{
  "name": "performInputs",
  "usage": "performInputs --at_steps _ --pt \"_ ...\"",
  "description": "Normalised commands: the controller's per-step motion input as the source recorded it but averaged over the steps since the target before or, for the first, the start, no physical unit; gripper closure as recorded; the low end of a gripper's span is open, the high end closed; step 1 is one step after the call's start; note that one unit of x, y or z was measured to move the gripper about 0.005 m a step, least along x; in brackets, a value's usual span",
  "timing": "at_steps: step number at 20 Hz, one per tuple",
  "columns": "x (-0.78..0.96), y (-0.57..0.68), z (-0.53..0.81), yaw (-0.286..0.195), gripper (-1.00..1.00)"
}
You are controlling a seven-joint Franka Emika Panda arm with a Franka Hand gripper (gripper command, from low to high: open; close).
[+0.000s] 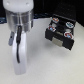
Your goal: Open the kcup holder, insert the kcup into the holder, and close the kcup holder
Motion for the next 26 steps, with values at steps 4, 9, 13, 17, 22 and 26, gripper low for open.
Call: performInputs --at_steps 4,9,13,17,22,26 --pt "0.29 -0.20 -0.17 -0.172 -1.00" --pt "0.00 -0.10 -0.07 -0.092 -1.00" --pt "-0.09 -0.16 -0.05 -0.077 -1.00" --pt "-0.13 -0.03 -0.06 -0.052 -1.00" --pt "-0.08 -0.01 0.09 -0.010 -1.00" --pt "-0.33 -0.02 0.23 -0.018 -1.00"
